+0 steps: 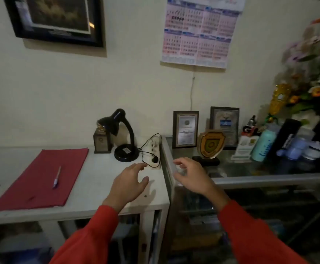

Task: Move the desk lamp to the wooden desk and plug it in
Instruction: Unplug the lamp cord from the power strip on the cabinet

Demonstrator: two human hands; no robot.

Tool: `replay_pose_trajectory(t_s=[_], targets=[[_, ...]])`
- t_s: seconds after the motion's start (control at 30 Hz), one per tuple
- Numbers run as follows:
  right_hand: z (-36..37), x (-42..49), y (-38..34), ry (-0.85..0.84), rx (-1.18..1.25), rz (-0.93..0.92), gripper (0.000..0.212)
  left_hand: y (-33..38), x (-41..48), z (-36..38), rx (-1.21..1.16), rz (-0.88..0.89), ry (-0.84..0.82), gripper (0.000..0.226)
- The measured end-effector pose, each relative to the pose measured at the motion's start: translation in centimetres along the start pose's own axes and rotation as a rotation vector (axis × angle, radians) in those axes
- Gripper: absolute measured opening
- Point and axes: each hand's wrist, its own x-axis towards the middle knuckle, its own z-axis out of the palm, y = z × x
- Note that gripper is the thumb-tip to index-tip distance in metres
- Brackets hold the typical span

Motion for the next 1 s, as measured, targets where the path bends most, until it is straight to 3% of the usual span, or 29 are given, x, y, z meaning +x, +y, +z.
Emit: replay_pose_trajectory(t_s=[0.23, 0.73, 1.0], targets=[[3.6, 9.6, 4.8, -0.123, -0.021, 0.082, 0.044, -2.3, 6.8, 5.3, -0.038, -0.099, -0.036, 0.043], [9.6, 21.2, 11.0, -0.193, -0.193, -0.124, 0.027, -7.7, 15.3, 13.5, -0.012, -0.245, -0.163, 0.047], [11.4, 26.6, 12.3, -0.432, -0.564, -0.249, 0.026, -9.6, 17.9, 17.7, -0.043, -0.17, -0.04, 0.047]])
